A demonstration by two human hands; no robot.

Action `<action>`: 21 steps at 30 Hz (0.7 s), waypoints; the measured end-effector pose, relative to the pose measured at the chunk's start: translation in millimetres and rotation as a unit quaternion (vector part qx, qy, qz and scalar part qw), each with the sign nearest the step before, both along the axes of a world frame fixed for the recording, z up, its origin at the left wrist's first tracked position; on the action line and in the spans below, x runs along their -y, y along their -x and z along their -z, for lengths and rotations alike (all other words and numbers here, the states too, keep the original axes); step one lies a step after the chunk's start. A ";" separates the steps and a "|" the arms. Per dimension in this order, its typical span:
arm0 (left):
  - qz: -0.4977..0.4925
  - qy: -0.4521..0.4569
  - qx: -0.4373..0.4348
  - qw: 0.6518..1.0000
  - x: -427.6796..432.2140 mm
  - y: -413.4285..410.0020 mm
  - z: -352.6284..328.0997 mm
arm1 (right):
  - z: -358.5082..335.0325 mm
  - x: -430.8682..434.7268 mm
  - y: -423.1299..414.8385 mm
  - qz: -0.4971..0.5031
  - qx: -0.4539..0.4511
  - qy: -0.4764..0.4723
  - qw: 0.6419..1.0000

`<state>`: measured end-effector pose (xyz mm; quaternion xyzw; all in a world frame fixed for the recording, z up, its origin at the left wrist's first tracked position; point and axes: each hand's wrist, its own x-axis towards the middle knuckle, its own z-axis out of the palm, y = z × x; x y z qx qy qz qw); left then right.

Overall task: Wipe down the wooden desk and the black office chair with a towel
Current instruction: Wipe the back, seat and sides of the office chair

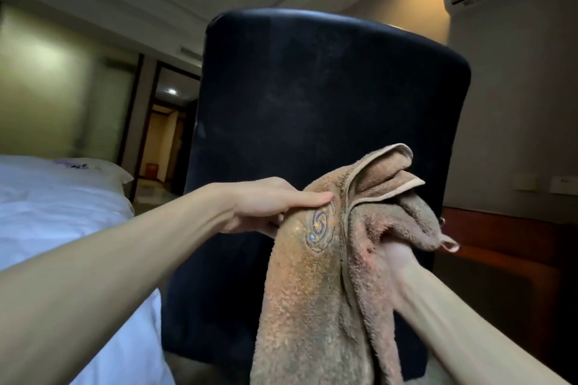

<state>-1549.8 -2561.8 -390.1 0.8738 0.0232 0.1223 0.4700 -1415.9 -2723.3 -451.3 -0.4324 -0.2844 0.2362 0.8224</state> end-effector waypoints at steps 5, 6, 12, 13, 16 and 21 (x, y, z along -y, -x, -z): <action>-0.065 0.037 0.082 0.994 -0.9 -5.5 -1.0 | 7.3 3.0 5.8 -0.026 0.004 0.033 0.999; -0.089 0.052 0.108 0.989 -1.6 -7.7 -4.1 | 10.9 3.2 5.2 -0.020 0.015 0.045 0.999; -0.189 0.017 0.196 0.962 -1.8 -15.3 -27.2 | 47.9 16.0 14.0 0.051 0.224 0.394 0.890; -0.201 -0.007 0.196 0.960 -1.3 -16.8 -29.1 | 44.9 17.4 15.8 0.074 0.255 0.358 0.895; -0.197 -0.070 0.205 0.956 7.3 -23.7 -33.1 | 14.1 14.2 26.8 0.090 0.221 0.118 0.964; -0.045 -0.064 0.115 0.990 38.5 -24.9 -39.6 | -28.0 1.6 48.6 -0.069 0.078 -0.002 0.995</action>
